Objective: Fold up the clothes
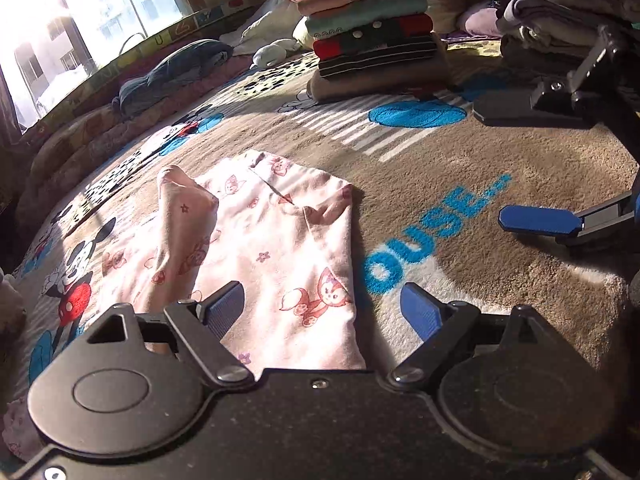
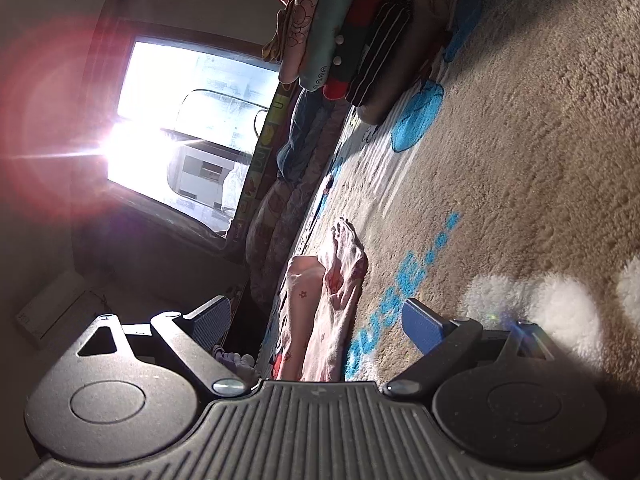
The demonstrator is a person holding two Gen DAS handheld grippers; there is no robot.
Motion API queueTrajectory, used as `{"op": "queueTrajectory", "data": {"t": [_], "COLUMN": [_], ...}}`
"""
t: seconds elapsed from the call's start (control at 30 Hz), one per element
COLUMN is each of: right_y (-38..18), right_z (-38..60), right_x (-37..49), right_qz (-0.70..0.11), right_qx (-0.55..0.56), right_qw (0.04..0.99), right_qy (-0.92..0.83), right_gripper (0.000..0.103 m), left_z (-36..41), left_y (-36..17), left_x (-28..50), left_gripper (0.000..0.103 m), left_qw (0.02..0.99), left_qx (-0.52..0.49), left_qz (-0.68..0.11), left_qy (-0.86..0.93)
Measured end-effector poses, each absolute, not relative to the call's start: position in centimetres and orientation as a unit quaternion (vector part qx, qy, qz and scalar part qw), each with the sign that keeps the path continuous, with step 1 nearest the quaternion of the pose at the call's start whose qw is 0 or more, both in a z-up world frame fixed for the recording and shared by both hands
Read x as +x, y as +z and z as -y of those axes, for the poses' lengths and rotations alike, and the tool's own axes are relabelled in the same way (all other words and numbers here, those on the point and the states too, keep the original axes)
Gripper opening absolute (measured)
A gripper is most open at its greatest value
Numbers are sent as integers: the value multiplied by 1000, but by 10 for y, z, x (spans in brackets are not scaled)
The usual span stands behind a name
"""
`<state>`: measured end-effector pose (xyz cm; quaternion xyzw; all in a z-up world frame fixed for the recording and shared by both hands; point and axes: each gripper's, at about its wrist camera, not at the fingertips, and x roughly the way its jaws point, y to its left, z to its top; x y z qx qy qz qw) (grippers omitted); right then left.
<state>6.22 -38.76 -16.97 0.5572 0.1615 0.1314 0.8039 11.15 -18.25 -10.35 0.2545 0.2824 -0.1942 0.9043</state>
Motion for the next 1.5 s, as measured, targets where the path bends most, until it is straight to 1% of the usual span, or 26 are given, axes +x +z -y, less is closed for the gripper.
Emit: {"op": "queueTrajectory", "data": {"t": [0.03,0.07,0.1,0.17,0.2,0.27,0.33,0.43,0.47,0.53,0.6,0.67,0.7,0.77,0.87,0.93,1.0,1.03,1.07,1.1,1.13,1.2,1.33,1.43,1.47,1.5], "right_y": [-169,-169,-169,-167,-166,-164,-162,-160,-158,-155,-152,-149,-148,-148,-148,-149,-151,-151,-150,-150,-149,-147,-140,-134,-131,-129], "right_z": [385,382,380,376,374,369,367,366,365,363,360,358,356,352,345,339,334,331,329,327,325,323,319,311,305,299], "right_x": [68,72,75,84,88,93,94,98,101,102,111,121,128,144,172,190,204,209,215,219,222,227,235,237,238,239], "right_qz": [-162,-161,-161,-164,-168,-177,-183,-190,-194,-203,-209,-214,-216,-223,-234,-243,-253,-259,-266,-274,-283,-300,-326,-345,-352,-359], "right_qx": [553,550,548,538,530,511,498,492,489,481,474,469,469,467,459,447,439,431,422,411,404,392,372,347,333,319], "right_qw": [807,809,811,818,822,832,838,841,843,846,848,850,850,849,851,855,856,857,859,861,860,859,854,855,857,858], "right_qy": [129,126,124,122,122,125,125,117,115,114,110,106,105,102,101,100,108,112,116,122,127,137,158,170,175,181], "right_gripper": [92,92,92,94,94,95,95,95,95,95,95,92,87,83,79,73,63,62,59,56,55,51,52,53,53,53], "left_z": [182,181,177,171,166,156,143,106,93,63,34,10,1,-8,-4,3,13,22,30,37,44,57,76,80,79,77], "left_y": [-108,-111,-114,-115,-114,-111,-108,-105,-104,-109,-119,-127,-131,-130,-119,-111,-105,-102,-99,-97,-96,-95,-98,-106,-108,-111], "left_x": [114,116,119,127,130,135,141,156,160,166,171,174,176,176,176,175,177,178,179,180,181,181,180,183,185,187], "left_gripper": [84,75,69,42,34,26,19,16,13,12,12,9,9,9,9,9,9,14,29,39,51,51,51,50,42,30], "left_qw": [904,905,907,909,911,916,922,919,913,893,866,844,830,821,837,850,853,857,861,863,866,872,872,879,879,878], "left_qx": [258,258,252,227,211,173,116,-43,-100,-216,-309,-367,-395,-418,-396,-376,-362,-347,-332,-315,-298,-267,-230,-213,-220,-228], "left_qz": [-280,-278,-279,-286,-288,-293,-303,-335,-343,-358,-371,-380,-383,-382,-370,-356,-352,-349,-348,-350,-352,-351,-358,-358,-357,-355], "left_qy": [-192,-192,-192,-202,-207,-212,-213,-201,-195,-167,-130,-96,-91,-76,-74,-97,-130,-151,-167,-180,-192,-210,-242,-231,-228,-226]}}
